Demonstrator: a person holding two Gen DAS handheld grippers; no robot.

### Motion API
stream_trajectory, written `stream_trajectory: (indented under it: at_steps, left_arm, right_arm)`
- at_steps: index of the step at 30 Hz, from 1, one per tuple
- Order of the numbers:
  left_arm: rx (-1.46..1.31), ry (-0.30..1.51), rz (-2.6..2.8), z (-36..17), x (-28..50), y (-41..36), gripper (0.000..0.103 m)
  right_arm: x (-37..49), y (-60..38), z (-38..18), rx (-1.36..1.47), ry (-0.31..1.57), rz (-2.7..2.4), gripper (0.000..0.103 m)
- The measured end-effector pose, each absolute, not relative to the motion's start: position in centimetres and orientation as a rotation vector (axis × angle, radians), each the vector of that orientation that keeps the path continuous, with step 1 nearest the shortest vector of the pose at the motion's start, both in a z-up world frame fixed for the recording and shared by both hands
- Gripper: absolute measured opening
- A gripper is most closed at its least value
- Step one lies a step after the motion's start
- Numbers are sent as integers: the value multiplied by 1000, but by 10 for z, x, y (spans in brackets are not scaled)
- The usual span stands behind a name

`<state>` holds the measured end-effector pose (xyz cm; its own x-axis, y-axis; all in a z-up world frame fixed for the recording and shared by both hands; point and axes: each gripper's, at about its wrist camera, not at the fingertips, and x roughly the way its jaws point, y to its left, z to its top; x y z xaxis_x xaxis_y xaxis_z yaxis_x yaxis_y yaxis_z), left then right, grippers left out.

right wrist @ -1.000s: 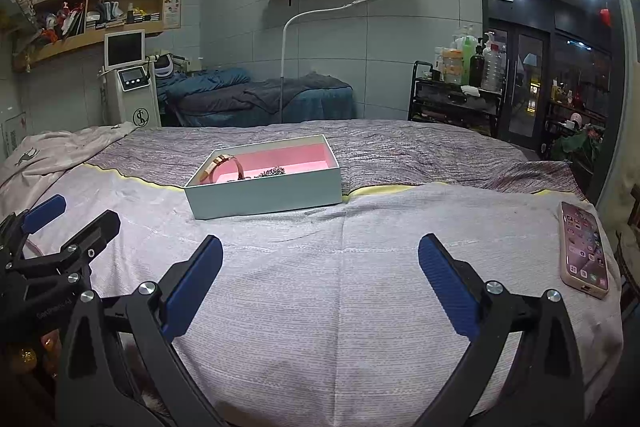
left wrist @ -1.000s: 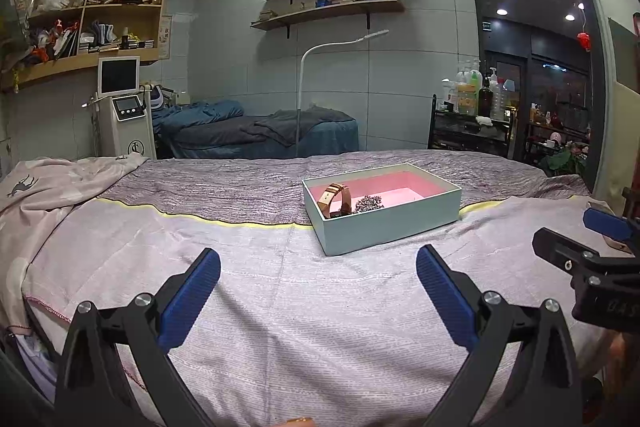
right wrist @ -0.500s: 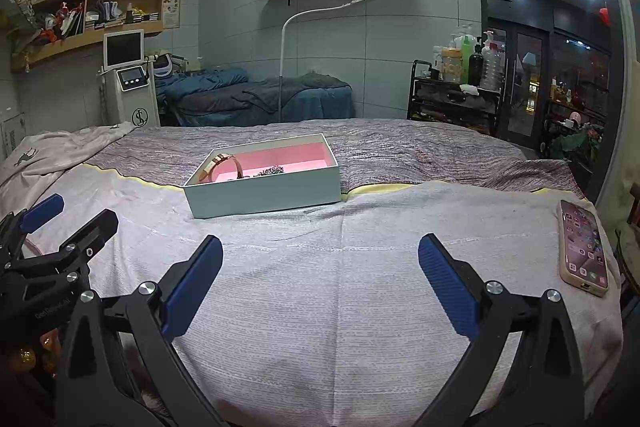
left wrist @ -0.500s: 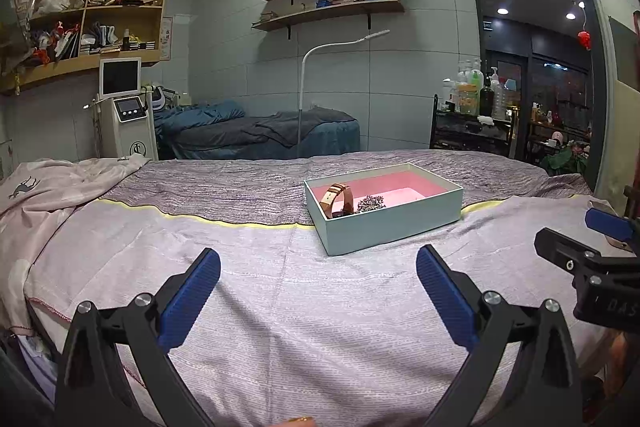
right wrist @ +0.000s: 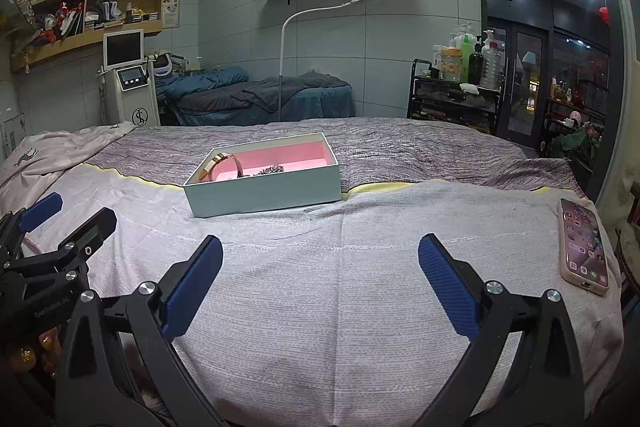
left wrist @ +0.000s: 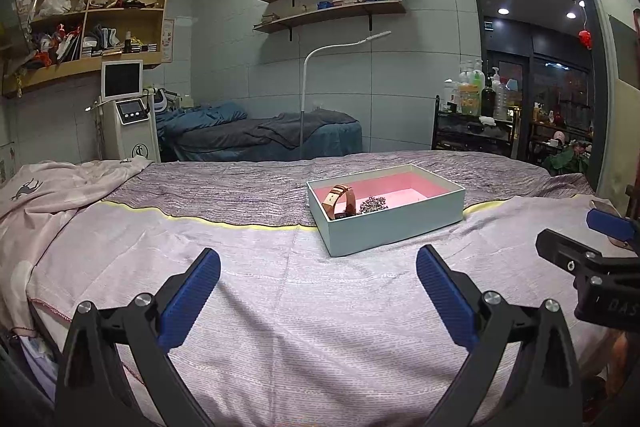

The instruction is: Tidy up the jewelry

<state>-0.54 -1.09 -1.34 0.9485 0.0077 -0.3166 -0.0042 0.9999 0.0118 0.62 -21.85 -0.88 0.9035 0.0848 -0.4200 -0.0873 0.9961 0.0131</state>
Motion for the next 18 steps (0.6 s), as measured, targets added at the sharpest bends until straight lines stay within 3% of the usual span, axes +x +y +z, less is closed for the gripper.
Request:
stream_trajectory:
  at_steps: [18]
  left_arm:
    - [1, 333, -8, -15, -5, -9, 97]
  right_arm:
    - [6, -218, -9, -6, 435, 90, 97]
